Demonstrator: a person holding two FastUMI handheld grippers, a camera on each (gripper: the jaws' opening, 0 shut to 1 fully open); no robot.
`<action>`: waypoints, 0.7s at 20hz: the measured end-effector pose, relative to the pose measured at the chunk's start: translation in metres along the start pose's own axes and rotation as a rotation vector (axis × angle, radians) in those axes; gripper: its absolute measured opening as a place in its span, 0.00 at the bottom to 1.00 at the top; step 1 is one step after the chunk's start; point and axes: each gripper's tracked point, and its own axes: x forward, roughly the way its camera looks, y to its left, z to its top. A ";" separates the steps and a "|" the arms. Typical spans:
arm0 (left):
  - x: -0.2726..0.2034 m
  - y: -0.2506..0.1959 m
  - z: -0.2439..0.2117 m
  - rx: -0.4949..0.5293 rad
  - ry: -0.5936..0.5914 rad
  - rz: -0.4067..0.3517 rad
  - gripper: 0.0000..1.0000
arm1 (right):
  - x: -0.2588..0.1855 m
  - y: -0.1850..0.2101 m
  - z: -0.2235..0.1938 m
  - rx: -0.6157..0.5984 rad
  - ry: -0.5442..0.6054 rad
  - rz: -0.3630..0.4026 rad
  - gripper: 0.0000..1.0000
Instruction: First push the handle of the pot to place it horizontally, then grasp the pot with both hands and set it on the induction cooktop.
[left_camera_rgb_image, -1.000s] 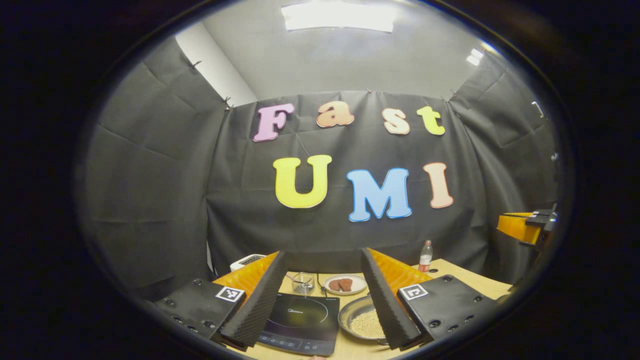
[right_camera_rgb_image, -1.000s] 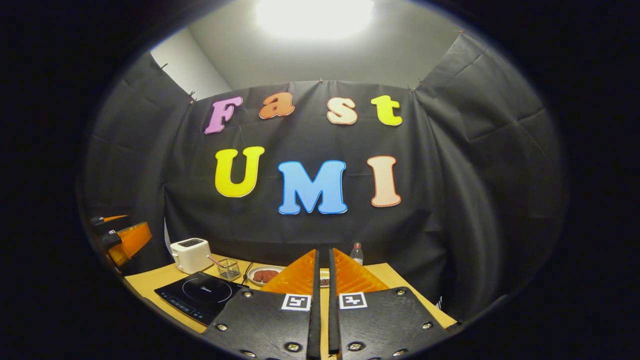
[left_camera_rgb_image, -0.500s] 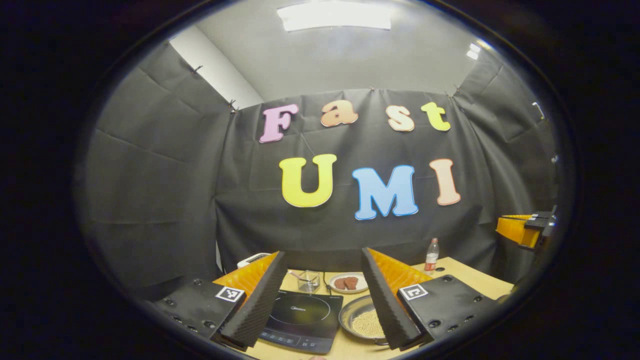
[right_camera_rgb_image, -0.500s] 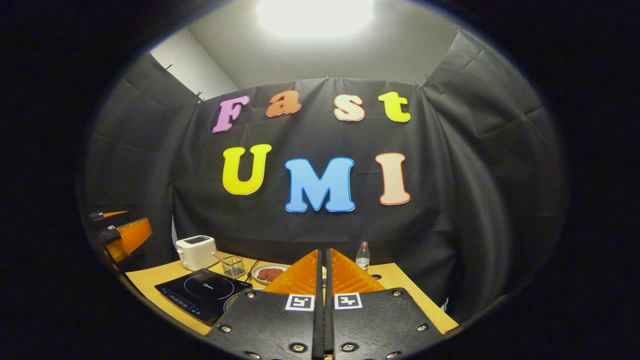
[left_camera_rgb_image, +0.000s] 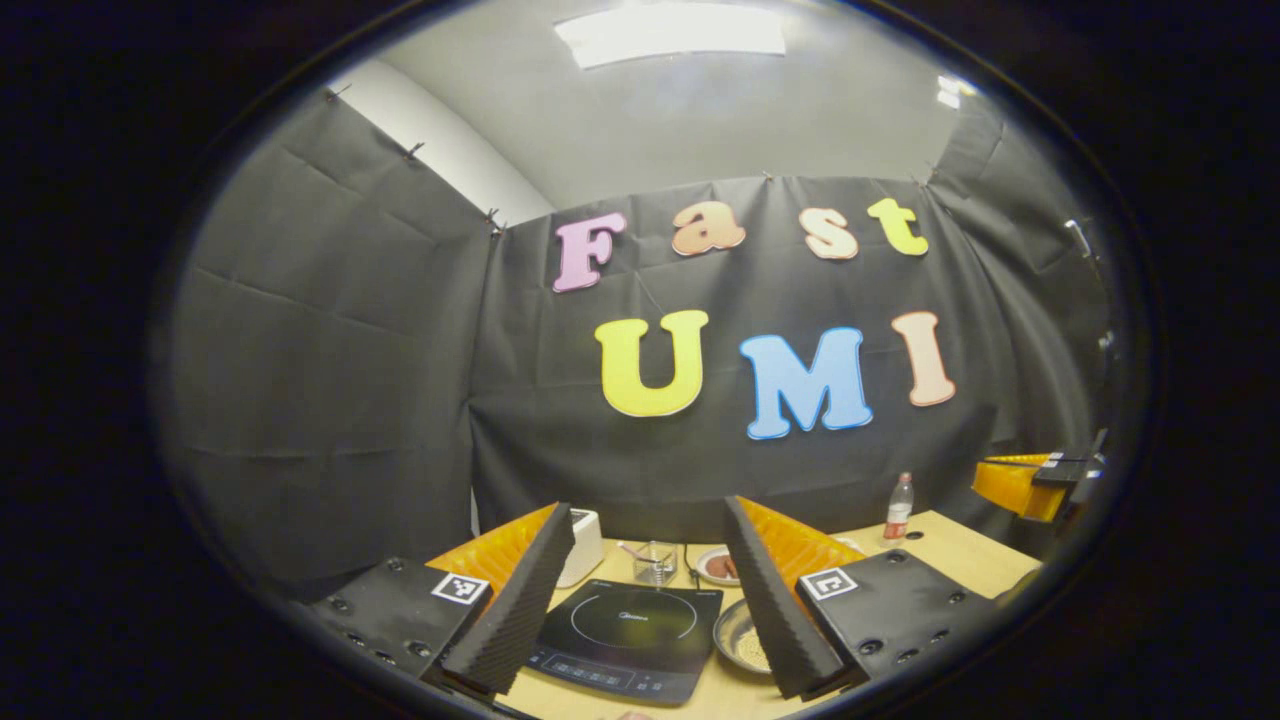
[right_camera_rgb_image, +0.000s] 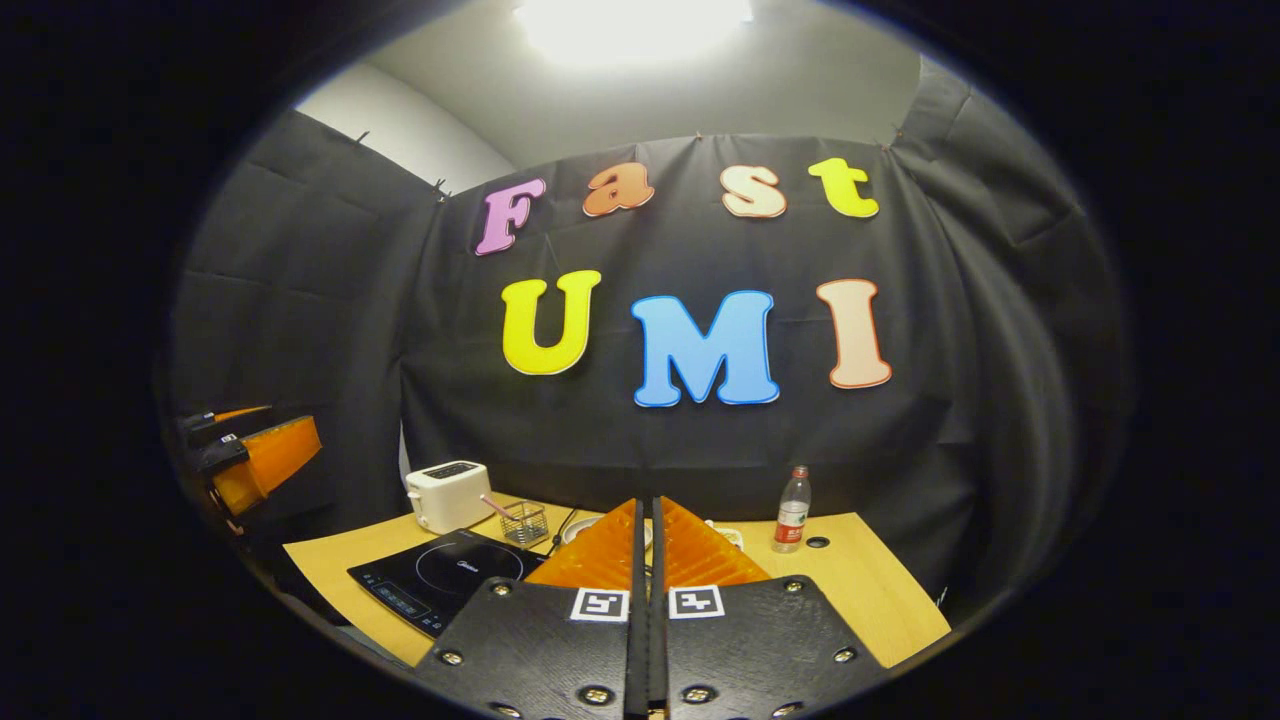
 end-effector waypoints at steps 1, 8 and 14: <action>0.003 0.004 -0.001 0.000 0.003 0.006 0.94 | 0.003 0.009 -0.004 0.009 0.009 0.018 0.00; 0.019 0.034 -0.001 0.001 -0.008 0.045 0.97 | 0.028 0.059 -0.030 0.009 0.082 0.132 0.00; 0.029 0.062 -0.013 -0.007 0.002 0.078 0.97 | 0.039 0.099 -0.066 0.006 0.179 0.222 0.00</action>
